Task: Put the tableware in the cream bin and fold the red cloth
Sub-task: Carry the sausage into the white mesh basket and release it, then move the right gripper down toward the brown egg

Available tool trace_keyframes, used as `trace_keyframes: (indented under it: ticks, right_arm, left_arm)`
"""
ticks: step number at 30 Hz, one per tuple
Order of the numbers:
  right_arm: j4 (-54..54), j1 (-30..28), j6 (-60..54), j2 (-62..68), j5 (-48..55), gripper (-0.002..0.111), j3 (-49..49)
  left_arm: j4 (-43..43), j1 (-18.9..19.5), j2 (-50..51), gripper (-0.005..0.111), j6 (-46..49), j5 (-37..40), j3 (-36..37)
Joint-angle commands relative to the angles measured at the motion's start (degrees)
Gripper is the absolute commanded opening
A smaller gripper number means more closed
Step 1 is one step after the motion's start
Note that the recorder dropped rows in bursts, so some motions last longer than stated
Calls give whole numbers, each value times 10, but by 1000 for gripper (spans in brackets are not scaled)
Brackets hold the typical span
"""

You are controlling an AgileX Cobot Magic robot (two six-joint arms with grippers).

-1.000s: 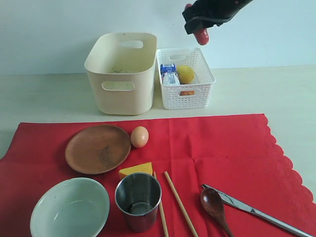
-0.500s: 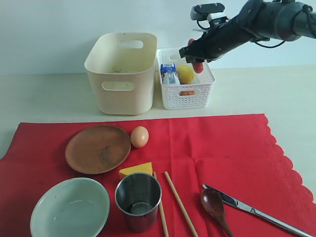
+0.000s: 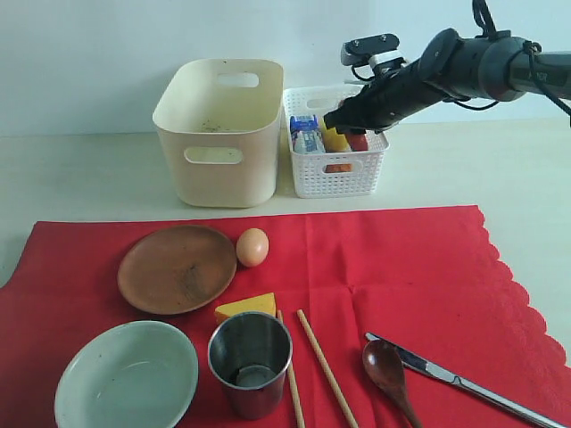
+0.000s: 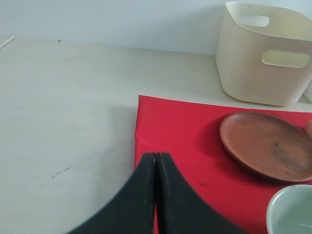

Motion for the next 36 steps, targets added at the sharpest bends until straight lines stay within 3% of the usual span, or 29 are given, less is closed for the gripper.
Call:
trace_keyframes:
  ticks: [1, 10, 20, 24, 27, 31, 36]
  right_arm:
    - [3, -3, -5, -6, -6, 55, -4]
    - [3, -3, -4, -57, 70, 58, -4]
    - [-1, 12, -12, -134, 302, 58, -4]
    - [-12, 56, -16, -134, 369, 58, 2]
    - [-46, 113, -9, -134, 365, 58, 23]
    - [-164, 182, 74, -134, 334, 58, 62]
    - [-181, 216, 166, -133, 310, 58, 76]
  left_arm:
    - [0, 1, -3, 0, 0, -6, 2]
    - [0, 1, -3, 0, 0, -6, 2]
    - [0, 1, -3, 0, 0, -6, 2]
    - [0, 1, -3, 0, 0, -6, 2]
    - [0, 1, -3, 0, 0, -6, 2]
    - [0, 1, -3, 0, 0, -6, 2]
    - [0, 1, -3, 0, 0, -6, 2]
